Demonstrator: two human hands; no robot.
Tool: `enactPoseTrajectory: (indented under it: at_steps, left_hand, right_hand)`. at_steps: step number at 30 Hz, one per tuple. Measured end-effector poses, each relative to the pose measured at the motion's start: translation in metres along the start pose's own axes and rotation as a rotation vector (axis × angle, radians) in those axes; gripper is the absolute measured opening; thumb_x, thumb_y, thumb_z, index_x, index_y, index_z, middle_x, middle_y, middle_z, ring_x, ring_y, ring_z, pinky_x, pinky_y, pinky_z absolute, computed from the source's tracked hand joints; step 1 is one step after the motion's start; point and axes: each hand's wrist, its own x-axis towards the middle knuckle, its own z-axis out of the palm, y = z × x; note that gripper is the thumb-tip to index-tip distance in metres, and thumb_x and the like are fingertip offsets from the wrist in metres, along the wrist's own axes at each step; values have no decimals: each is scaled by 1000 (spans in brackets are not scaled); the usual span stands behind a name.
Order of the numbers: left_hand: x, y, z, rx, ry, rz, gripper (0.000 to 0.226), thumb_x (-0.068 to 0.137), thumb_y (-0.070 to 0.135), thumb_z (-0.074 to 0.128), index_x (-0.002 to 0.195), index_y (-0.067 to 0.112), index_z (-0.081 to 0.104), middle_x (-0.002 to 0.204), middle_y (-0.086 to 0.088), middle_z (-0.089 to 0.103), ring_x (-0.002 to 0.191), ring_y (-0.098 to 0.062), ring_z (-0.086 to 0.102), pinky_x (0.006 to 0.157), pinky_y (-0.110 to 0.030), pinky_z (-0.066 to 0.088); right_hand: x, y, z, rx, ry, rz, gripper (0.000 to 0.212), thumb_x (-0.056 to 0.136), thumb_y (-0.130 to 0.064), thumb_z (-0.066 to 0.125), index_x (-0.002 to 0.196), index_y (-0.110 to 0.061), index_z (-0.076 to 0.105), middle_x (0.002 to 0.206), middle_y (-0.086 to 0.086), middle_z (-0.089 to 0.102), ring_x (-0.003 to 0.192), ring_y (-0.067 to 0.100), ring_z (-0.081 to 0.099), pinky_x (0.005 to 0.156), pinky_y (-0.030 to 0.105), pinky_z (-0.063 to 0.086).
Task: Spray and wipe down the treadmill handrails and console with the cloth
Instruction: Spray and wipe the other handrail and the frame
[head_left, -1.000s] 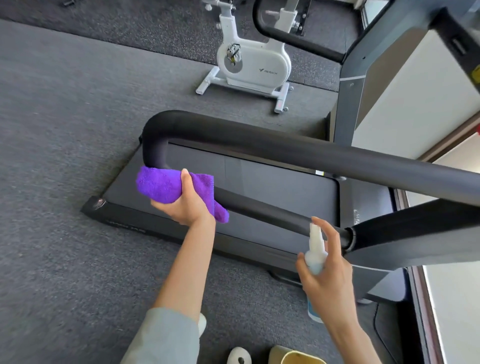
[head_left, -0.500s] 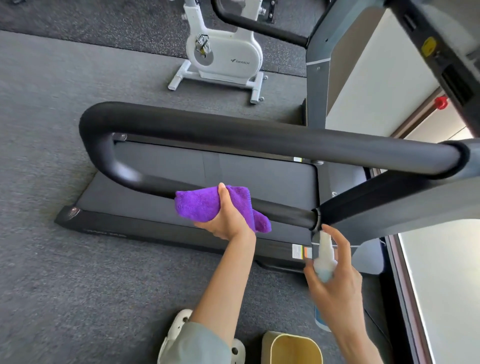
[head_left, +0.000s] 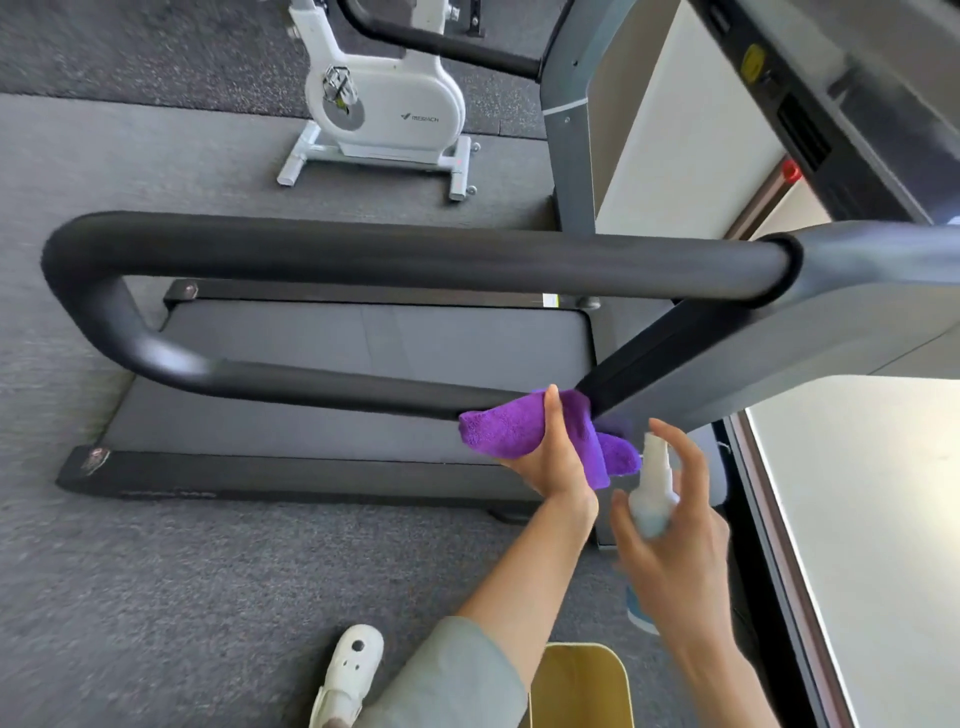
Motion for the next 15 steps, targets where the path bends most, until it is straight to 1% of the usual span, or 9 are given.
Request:
enactPoseTrajectory:
  at_steps: [2,4,7,9,11,12,13,14,15]
  left_hand:
    - [0,-4,-3,17,-33,-6,78,68,39,86,131,26,42,116,2,63,104,-19,65,98,-43,51]
    - [2,-1,-6,12,-29,-1,75,67,37,88,128,25,46,114,3,65,101,-18,66,96,-42,52]
    - [2,7,-7,-3,14,5,76,61,38,91,124,26,51,110,5,68,96,-16,69,94,-41,54]
    - [0,13,-6,5,57,-5,77,62,39,91,125,26,50,111,6,66,95,-15,67,91,-38,53]
    - [1,23,-6,-27,95,2,74,64,38,89,125,28,49,107,10,63,88,-9,64,77,-29,52]
    - [2,28,-7,-47,105,12,71,66,38,88,124,29,48,104,12,62,84,-7,63,68,-24,49]
    - [4,34,-9,-59,108,22,70,66,38,88,123,29,49,102,14,62,82,-5,62,62,-22,46]
    - [6,40,-12,-67,108,34,70,65,38,88,123,29,50,102,13,63,82,-5,63,62,-22,46]
    - [6,47,-15,-71,109,49,71,65,39,89,124,29,51,105,11,65,85,-7,65,66,-24,49]
  right_hand:
    - [-3,-1,-5,0,25,-3,70,81,2,69,128,-43,42,58,-11,55,50,12,57,45,22,45]
    - [-6,0,-6,-10,37,-9,71,81,3,70,129,-40,43,59,-11,53,55,10,57,45,17,42]
    - [-10,-1,-5,-15,22,-6,70,81,3,71,132,-36,43,63,-12,52,55,7,56,45,13,40]
    - [-11,-4,-4,-7,19,-12,70,82,3,71,132,-37,43,62,-11,52,54,7,55,44,12,39]
    - [-12,-6,-2,3,12,-23,71,82,3,71,131,-39,43,61,-13,51,53,7,54,44,12,38]
    - [-12,-7,-1,8,6,-27,71,82,3,71,130,-41,42,63,-14,51,53,7,54,44,11,38]
    - [-13,-9,0,13,1,-30,71,82,2,71,129,-42,41,65,-16,50,54,6,54,45,10,37]
    - [-13,-10,2,17,-5,-35,72,82,3,71,129,-43,41,67,-17,49,55,5,54,45,9,37]
    - [-13,-12,5,21,-12,-43,73,81,3,71,129,-42,41,69,-17,50,56,4,55,46,8,37]
